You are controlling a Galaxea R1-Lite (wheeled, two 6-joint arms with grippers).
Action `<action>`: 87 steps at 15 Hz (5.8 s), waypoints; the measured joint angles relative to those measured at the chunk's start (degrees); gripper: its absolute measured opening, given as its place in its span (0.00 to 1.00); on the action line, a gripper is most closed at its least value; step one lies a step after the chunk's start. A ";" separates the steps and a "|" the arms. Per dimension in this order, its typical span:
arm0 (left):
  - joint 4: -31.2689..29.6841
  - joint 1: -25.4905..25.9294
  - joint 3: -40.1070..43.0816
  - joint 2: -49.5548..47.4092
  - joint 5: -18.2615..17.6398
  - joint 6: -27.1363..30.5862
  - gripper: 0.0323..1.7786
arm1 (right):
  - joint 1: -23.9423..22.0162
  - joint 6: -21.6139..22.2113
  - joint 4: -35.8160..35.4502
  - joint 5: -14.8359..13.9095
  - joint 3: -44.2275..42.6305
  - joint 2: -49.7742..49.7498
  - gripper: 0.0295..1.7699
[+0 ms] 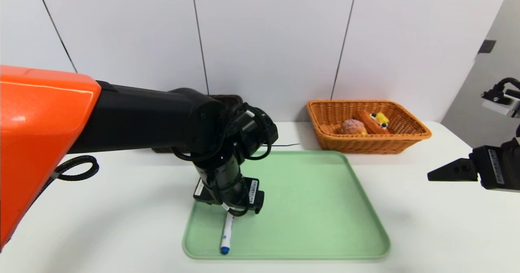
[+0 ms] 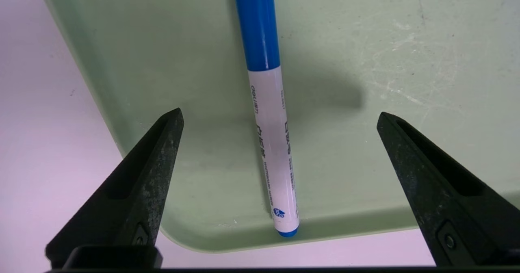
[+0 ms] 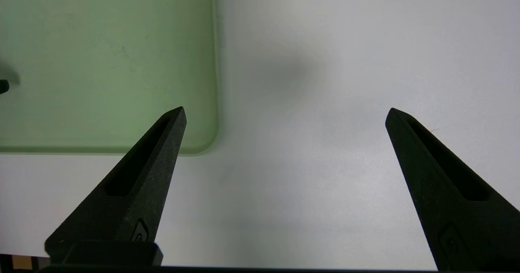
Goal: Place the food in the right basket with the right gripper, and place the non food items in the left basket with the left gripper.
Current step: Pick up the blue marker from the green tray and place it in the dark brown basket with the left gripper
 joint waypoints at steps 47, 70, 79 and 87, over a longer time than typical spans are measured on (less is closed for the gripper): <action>-0.05 -0.91 -10.81 -0.79 -5.80 2.12 0.07 | 0.07 -0.22 -0.15 0.52 2.66 -0.87 0.96; -27.06 24.39 -18.29 3.56 -4.36 -0.94 0.07 | -0.50 -1.35 -5.60 -0.11 2.73 -3.58 0.96; -29.14 25.69 -18.37 9.48 -3.86 -0.43 0.07 | -0.48 -1.38 -5.60 0.06 2.99 -4.78 0.96; -30.32 25.75 -18.37 9.55 -2.33 0.27 0.56 | 0.07 -1.29 -5.60 -0.02 3.07 -4.53 0.96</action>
